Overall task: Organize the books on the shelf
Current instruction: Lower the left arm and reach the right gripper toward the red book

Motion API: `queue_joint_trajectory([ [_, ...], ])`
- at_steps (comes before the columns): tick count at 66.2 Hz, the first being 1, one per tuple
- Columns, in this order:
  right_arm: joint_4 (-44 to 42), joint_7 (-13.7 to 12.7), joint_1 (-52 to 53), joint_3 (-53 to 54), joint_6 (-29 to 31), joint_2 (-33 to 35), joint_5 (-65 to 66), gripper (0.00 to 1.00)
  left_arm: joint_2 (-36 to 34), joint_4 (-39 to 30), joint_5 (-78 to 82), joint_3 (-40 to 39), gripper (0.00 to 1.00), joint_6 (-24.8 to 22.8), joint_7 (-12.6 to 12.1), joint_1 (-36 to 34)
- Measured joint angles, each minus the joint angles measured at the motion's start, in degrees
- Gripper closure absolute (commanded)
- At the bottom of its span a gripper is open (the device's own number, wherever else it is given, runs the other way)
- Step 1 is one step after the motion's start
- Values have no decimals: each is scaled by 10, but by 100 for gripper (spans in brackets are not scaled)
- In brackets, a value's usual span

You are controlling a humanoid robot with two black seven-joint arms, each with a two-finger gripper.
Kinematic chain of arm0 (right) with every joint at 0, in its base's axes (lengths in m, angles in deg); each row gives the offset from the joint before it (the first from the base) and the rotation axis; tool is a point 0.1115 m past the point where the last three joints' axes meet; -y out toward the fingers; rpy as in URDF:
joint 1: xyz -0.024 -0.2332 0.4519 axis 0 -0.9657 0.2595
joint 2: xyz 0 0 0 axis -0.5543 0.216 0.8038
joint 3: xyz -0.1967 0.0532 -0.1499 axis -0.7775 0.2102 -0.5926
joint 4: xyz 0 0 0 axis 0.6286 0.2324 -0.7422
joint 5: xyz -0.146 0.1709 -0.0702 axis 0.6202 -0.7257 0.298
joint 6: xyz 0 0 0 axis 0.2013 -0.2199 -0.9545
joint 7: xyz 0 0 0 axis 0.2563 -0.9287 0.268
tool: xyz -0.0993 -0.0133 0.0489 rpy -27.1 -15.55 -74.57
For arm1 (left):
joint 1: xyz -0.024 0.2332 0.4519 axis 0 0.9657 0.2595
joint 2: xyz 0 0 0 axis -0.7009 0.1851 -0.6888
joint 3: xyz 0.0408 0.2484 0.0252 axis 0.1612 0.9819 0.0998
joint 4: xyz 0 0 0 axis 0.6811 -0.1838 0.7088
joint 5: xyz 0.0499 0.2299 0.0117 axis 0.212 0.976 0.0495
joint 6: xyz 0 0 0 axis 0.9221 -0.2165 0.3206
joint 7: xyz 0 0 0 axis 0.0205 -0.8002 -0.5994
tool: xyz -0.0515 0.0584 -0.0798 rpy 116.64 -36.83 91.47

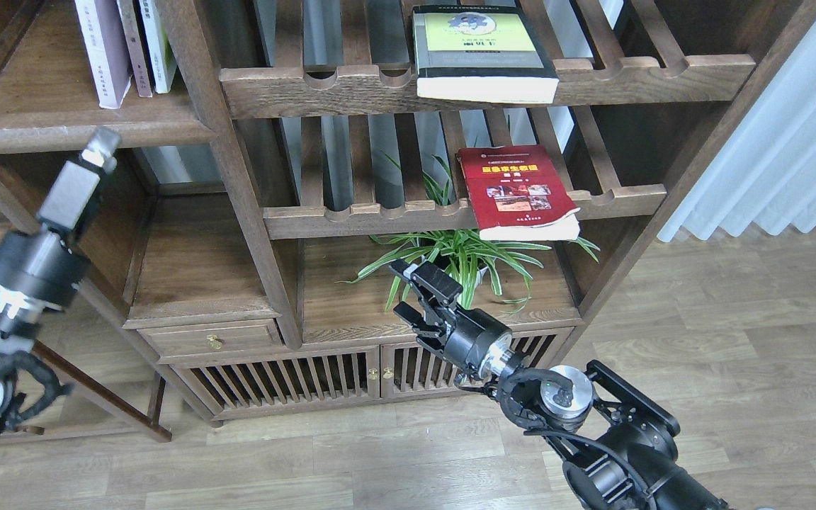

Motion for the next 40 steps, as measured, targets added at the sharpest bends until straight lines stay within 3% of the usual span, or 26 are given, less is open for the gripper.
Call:
queue_joint_trajectory([
  [22,0,0,0,26,1,0,0,1,5,1,9,36,0,0,1,75],
  [40,-2,10,-2,101,-2,0,0,1,13,1,12,68,0,0,2,88],
])
